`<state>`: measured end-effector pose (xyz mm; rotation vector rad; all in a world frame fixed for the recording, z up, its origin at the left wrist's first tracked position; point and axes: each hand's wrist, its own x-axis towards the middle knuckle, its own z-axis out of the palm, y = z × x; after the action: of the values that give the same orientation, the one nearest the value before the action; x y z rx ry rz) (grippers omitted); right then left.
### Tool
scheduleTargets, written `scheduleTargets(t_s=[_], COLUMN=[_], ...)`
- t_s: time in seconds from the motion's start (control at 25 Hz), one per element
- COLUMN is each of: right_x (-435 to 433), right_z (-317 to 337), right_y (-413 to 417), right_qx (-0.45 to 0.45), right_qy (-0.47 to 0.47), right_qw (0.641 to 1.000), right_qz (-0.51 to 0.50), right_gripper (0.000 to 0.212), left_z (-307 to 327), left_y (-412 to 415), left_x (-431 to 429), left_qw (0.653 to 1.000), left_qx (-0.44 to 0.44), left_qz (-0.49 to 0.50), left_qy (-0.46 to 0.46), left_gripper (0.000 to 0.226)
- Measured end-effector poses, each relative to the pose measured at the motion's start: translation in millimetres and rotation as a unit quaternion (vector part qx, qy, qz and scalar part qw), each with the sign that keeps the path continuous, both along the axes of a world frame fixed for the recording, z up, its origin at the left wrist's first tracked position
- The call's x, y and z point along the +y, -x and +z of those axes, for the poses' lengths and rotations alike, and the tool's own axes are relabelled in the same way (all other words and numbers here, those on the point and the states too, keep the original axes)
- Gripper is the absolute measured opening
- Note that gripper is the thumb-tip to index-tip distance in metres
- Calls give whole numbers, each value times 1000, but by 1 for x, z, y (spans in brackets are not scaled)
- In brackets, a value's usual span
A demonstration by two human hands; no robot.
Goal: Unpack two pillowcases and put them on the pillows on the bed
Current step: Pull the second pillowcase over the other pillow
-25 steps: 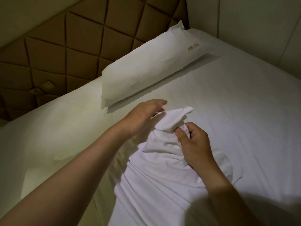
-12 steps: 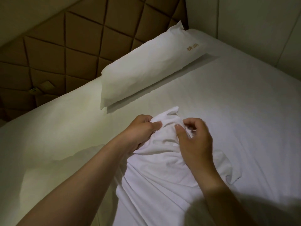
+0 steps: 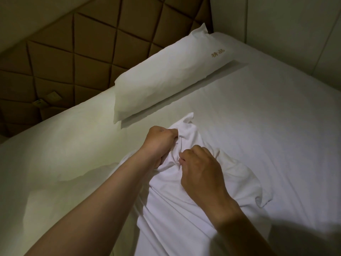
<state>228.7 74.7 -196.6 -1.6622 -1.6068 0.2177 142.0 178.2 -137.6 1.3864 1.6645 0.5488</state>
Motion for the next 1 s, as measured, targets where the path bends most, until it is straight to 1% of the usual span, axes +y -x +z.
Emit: scheduleTargets(t_s=[0.08, 0.12, 0.24, 0.32, 0.4, 0.44, 0.48, 0.52, 0.56, 0.6, 0.68, 0.72, 0.76, 0.84, 0.88, 0.92, 1.0], right_x=[-1, -2, -6, -8, -8, -7, -4, -1, 2, 4, 6, 7, 9, 9, 9, 8, 8], right_z=[9, 13, 26, 27, 26, 25, 24, 21, 19, 17, 10, 8, 5, 0, -3, -6, -9], right_y=[-6, -12, -27, -29, -35, -41, -47, -52, -54, -53, -47, -44, -40, -37, -35, -33, -30], right_qx=[33, 62, 182, 206, 228, 263, 293, 307, 306, 305, 306, 305, 300, 259, 238, 228, 248], right_qy=[42, 78, 170, 214, 247, 235, 194, 138, 101, 98, 157, 184, 197, 193, 177, 153, 111], right_qw=[998, 994, 959, 940, 924, 923, 931, 941, 946, 945, 939, 934, 933, 946, 955, 961, 962], right_qz=[27, 54, 134, 171, 182, 156, 96, 17, -40, -57, -12, 9, 23, 22, 9, -5, -26], right_gripper=[13, 16, 20, 18, 22, 24, 24, 23, 18, 15, 28, 31, 33, 30, 27, 23, 17], left_z=[0, -1, -4, -7, -9, -8, -7, -6, -5, -5, -4, -3, -1, -1, -1, -1, 1], left_y=[-1, -2, -4, -1, 2, 3, 5, 6, 8, 10, 13, 15, 18, 25, 29, 34, 46], left_x=[3, 4, 2, -2, -9, -11, -13, -15, -17, -18, -22, -24, -26, -25, -24, -21, -15], left_qw=[1000, 1000, 999, 999, 999, 998, 998, 997, 996, 996, 993, 991, 990, 982, 980, 985, 986], left_qx=[-11, -16, -21, -19, -28, -32, -35, -38, -36, -33, -29, -39, -66, -143, -150, -115, 22], left_qz=[12, 16, 26, 14, -22, -36, -49, -62, -72, -83, -113, -126, -125, -98, -94, -107, -166], left_qy=[-4, -7, -26, -31, -35, -38, -34, -30, -25, -21, -15, -10, 8, 72, 86, 69, -7], left_gripper=[35, 38, 43, 40, 38, 37, 35, 34, 33, 32, 29, 27, 26, 33, 33, 32, 24])
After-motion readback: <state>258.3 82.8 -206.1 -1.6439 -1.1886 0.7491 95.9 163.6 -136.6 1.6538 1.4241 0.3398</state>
